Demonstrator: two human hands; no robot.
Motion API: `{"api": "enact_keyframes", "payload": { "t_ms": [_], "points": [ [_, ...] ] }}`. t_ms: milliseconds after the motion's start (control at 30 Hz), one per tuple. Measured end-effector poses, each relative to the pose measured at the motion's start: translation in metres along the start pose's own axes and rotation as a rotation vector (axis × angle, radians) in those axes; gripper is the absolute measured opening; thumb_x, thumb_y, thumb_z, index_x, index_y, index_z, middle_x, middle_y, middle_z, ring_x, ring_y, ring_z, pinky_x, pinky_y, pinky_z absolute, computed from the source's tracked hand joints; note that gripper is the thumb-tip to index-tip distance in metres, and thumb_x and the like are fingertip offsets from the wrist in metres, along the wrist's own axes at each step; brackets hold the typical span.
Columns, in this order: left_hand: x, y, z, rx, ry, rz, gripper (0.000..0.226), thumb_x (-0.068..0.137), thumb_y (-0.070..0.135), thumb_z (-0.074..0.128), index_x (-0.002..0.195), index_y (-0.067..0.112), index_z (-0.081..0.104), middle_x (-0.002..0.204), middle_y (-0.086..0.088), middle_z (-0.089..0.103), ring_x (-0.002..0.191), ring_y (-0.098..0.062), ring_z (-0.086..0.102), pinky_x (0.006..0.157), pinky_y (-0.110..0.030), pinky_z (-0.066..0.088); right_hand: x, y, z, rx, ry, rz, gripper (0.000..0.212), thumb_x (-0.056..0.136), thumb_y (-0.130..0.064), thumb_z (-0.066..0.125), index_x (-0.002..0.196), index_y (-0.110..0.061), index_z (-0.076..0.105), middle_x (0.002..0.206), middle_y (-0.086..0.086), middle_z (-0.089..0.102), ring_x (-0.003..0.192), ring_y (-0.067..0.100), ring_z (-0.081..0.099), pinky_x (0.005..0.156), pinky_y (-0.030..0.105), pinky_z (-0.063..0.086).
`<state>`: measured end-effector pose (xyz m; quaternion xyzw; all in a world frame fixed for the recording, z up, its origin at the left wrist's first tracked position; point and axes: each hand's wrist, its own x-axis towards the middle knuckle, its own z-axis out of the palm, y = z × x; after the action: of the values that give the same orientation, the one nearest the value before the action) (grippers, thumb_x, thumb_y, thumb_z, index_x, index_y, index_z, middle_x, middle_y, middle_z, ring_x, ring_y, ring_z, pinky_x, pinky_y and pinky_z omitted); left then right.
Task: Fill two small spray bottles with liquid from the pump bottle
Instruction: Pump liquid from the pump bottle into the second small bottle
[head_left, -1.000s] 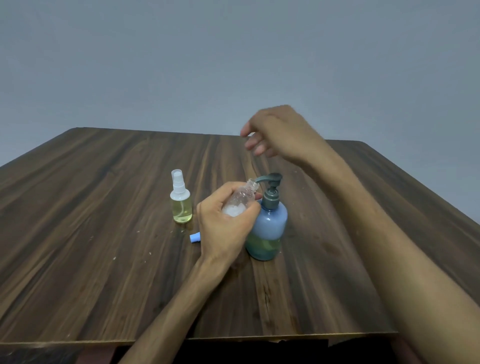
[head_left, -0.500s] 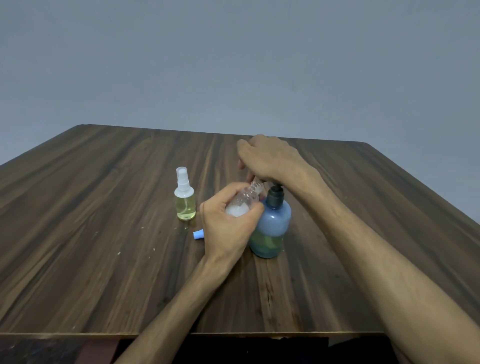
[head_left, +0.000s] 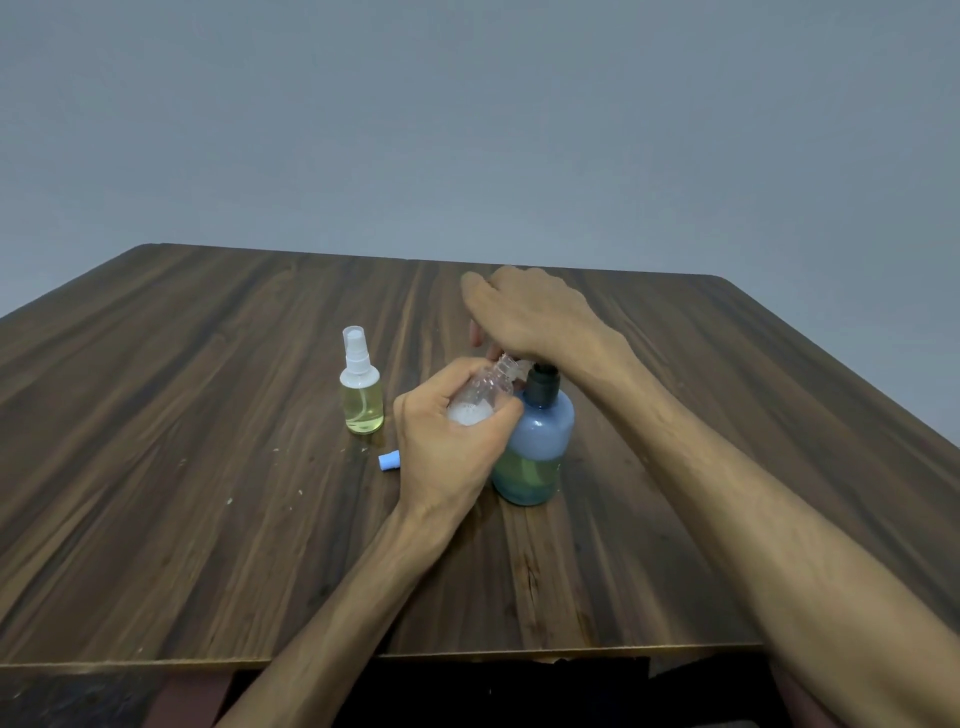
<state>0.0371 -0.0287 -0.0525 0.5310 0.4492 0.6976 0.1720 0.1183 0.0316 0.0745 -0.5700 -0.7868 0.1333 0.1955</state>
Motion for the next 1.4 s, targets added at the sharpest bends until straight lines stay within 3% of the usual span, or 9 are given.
{"api": "enact_keyframes", "payload": {
  "t_ms": [200,333,433,533,733,867,1200,1300,1400],
  "points": [
    [-0.0010,0.0025,-0.0018,0.024,0.002,-0.012,0.012,0.077,0.009,0.072,0.088,0.010,0.078,0.074,0.001,0.072,0.071,-0.003,0.061,0.066,-0.023,0.051,0.0040,0.0021,0.0037,-0.042,-0.090,-0.014,0.055,0.102,-0.040,0.030,0.088,-0.017,0.079,0.085,-0.004,0.079,0.091,0.023,0.069,0.090,0.041,0.054],
    [-0.0024,0.0032,-0.0030,0.031,0.000,0.004,0.015,0.078,0.010,0.072,0.090,0.011,0.080,0.077,0.005,0.074,0.073,-0.003,0.065,0.068,-0.021,0.052,0.0067,0.0030,-0.0033,-0.009,-0.046,-0.033,0.057,0.102,-0.039,0.031,0.083,-0.016,0.080,0.064,-0.010,0.076,0.074,0.016,0.068,0.076,0.034,0.050],
    [-0.0022,0.0027,-0.0015,0.038,0.006,0.018,0.014,0.078,0.008,0.073,0.090,0.011,0.080,0.077,0.008,0.074,0.074,-0.002,0.066,0.069,-0.018,0.051,0.0044,0.0049,0.0035,-0.030,-0.087,-0.032,0.058,0.102,-0.039,0.030,0.083,-0.016,0.080,0.075,-0.006,0.077,0.080,0.019,0.068,0.076,0.037,0.049],
    [-0.0022,0.0025,-0.0019,0.038,0.012,0.012,0.014,0.078,0.008,0.072,0.089,0.012,0.079,0.075,0.008,0.072,0.072,-0.002,0.064,0.068,-0.018,0.050,0.0051,0.0027,-0.0002,-0.029,-0.024,-0.043,0.057,0.102,-0.039,0.031,0.088,-0.014,0.080,0.077,-0.005,0.078,0.082,0.019,0.068,0.077,0.037,0.050],
    [-0.0021,0.0014,-0.0008,0.027,0.021,0.011,0.014,0.077,0.010,0.072,0.089,0.012,0.079,0.075,0.002,0.073,0.071,-0.009,0.064,0.066,-0.028,0.053,0.0068,0.0034,0.0035,-0.056,-0.039,-0.046,0.056,0.101,-0.041,0.029,0.088,-0.017,0.078,0.087,-0.003,0.079,0.088,0.022,0.068,0.083,0.039,0.052],
    [-0.0023,0.0002,0.0008,0.014,0.030,-0.011,0.016,0.076,0.011,0.070,0.088,0.013,0.079,0.074,0.005,0.072,0.071,-0.003,0.062,0.067,-0.021,0.049,0.0091,0.0037,0.0018,-0.021,-0.023,-0.043,0.058,0.102,-0.041,0.029,0.091,-0.015,0.079,0.085,-0.002,0.080,0.090,0.022,0.070,0.088,0.038,0.054],
    [-0.0020,-0.0015,-0.0006,0.016,0.011,0.008,0.013,0.077,0.012,0.071,0.089,0.012,0.078,0.076,0.005,0.073,0.073,-0.004,0.065,0.068,-0.027,0.053,0.0072,0.0042,0.0047,-0.040,-0.062,-0.039,0.056,0.099,-0.043,0.030,0.095,-0.016,0.078,0.093,0.001,0.079,0.093,0.025,0.070,0.091,0.042,0.055],
    [-0.0024,-0.0011,-0.0013,0.022,0.004,0.024,0.017,0.077,0.020,0.070,0.090,0.013,0.079,0.077,0.008,0.073,0.074,-0.003,0.066,0.070,-0.024,0.052,0.0067,0.0035,0.0014,-0.034,0.005,-0.053,0.056,0.098,-0.043,0.030,0.091,-0.015,0.077,0.087,0.000,0.079,0.090,0.023,0.070,0.090,0.039,0.055],
    [-0.0013,-0.0016,0.0000,0.008,0.009,0.010,0.017,0.077,0.019,0.069,0.090,0.014,0.079,0.077,0.008,0.074,0.074,-0.003,0.066,0.070,-0.024,0.052,0.0064,0.0030,0.0046,-0.039,-0.057,-0.033,0.056,0.096,-0.043,0.030,0.093,-0.015,0.078,0.093,0.000,0.079,0.093,0.025,0.070,0.089,0.041,0.055]
  ]
}}
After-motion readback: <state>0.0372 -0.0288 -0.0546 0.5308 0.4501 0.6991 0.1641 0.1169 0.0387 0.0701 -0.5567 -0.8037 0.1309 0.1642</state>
